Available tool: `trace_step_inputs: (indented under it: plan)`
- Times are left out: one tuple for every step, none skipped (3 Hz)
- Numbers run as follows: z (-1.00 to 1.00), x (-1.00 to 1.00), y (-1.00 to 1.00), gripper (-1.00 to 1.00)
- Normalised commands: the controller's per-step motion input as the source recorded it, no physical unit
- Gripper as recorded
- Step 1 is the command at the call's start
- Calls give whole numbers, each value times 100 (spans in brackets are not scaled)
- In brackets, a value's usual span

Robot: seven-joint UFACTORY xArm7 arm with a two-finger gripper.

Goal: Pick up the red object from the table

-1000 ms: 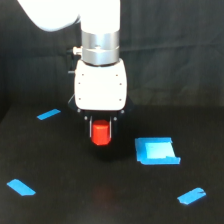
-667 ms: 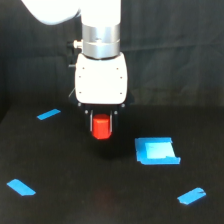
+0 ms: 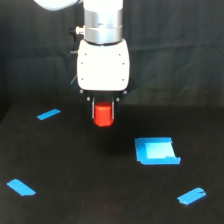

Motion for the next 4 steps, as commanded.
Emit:
trace_step_inputs:
  plan:
    - [59, -3, 5, -100]
    - [29, -4, 7, -96]
    - [17, 4, -5, -100]
    - [7, -1, 2, -100]
